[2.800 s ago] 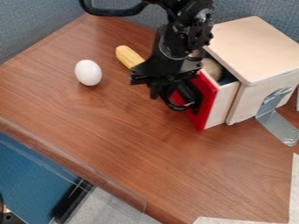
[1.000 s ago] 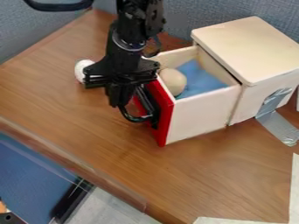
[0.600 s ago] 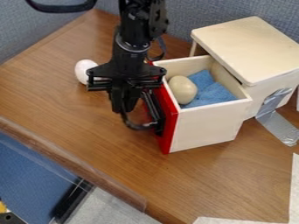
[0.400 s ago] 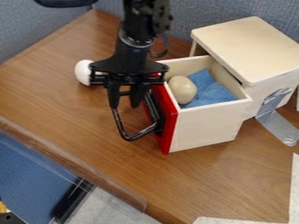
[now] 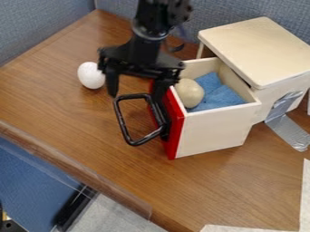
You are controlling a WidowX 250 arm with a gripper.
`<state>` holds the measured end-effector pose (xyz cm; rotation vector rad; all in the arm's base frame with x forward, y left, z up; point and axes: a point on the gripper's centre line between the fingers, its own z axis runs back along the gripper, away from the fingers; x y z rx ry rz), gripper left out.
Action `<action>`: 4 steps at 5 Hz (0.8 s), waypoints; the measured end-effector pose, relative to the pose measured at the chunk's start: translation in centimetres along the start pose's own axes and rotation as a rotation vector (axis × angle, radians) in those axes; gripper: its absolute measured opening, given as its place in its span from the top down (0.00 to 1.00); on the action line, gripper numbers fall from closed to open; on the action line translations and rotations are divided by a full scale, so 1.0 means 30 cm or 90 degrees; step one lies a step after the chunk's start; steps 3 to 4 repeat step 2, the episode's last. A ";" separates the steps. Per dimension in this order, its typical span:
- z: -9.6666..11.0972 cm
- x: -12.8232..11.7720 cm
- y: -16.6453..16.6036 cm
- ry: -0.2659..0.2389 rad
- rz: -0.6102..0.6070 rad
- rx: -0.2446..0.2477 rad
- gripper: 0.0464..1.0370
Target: Open the drawer
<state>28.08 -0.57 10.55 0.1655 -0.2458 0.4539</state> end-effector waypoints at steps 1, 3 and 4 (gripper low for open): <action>0.099 0.023 -0.020 -0.070 -0.159 0.002 0.03; 0.193 0.025 -0.014 -0.115 -0.298 -0.035 0.04; 0.193 0.025 -0.014 -0.115 -0.298 -0.035 0.04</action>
